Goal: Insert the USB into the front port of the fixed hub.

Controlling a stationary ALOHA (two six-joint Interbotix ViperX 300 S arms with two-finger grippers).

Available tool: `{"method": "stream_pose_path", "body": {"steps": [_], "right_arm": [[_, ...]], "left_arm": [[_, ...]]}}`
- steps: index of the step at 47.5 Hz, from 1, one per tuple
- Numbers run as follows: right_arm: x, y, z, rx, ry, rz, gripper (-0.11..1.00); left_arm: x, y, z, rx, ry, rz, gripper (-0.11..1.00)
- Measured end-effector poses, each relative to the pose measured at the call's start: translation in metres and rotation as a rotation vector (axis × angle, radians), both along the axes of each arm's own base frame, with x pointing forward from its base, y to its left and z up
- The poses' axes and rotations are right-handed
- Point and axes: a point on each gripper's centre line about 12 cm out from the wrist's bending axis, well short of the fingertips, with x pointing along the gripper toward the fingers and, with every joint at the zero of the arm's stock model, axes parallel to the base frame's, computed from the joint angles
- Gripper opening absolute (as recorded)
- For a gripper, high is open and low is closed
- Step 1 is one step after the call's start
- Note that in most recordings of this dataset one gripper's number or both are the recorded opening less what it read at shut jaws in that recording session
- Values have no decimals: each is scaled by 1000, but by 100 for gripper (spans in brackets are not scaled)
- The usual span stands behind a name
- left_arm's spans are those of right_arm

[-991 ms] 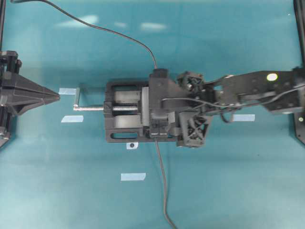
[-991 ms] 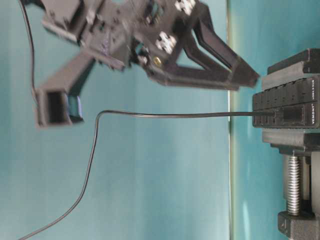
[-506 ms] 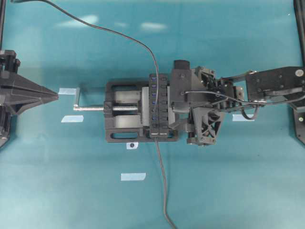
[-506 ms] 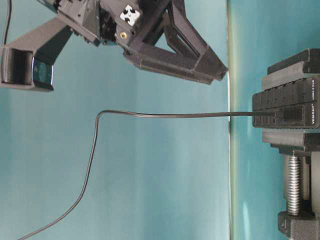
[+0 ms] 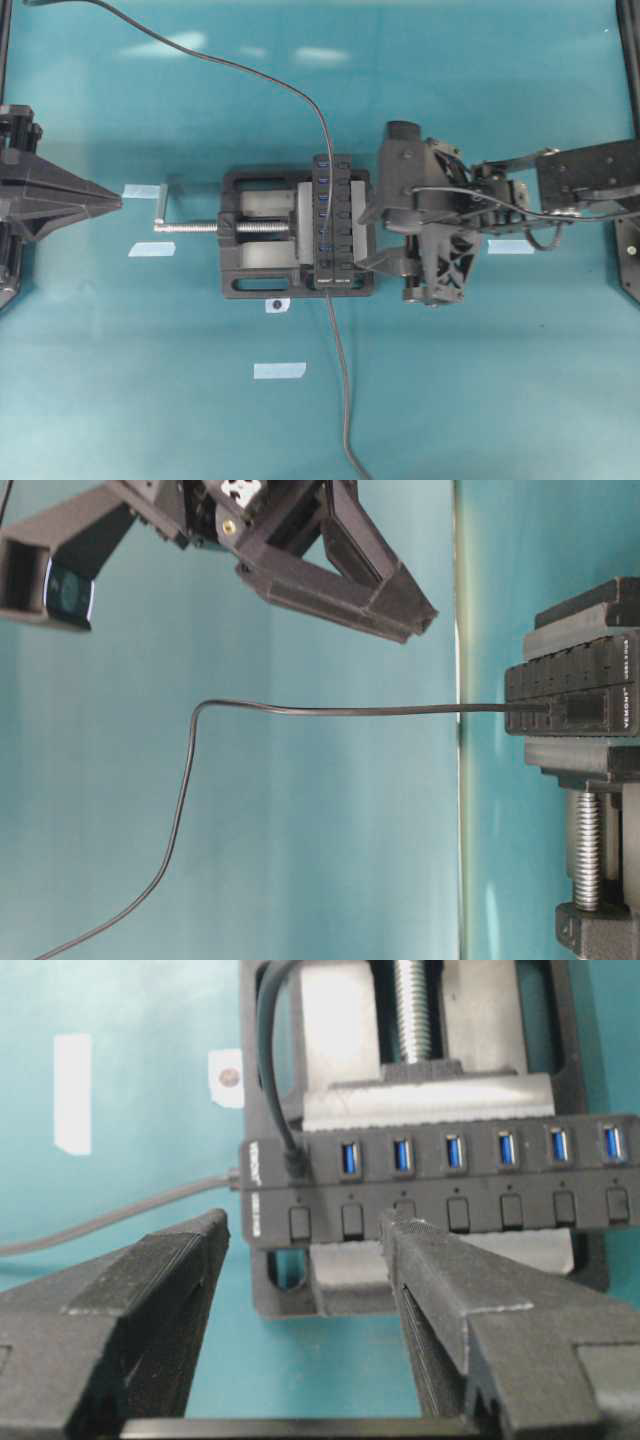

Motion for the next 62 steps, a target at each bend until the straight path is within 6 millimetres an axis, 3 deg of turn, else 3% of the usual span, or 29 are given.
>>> {"method": "stream_pose_path", "body": {"steps": [17, 31, 62], "right_arm": [[-19, -1, 1, 1, -64, 1, 67], [-34, 0, 9, 6, -215, 3, 67], [-44, 5, -1, 12, -317, 18, 67]], "left_arm": [[-1, 0, 0, 2, -2, 0, 0], [-1, 0, 0, 2, 5, 0, 0], [-1, 0, -2, 0, 18, 0, 0]]}}
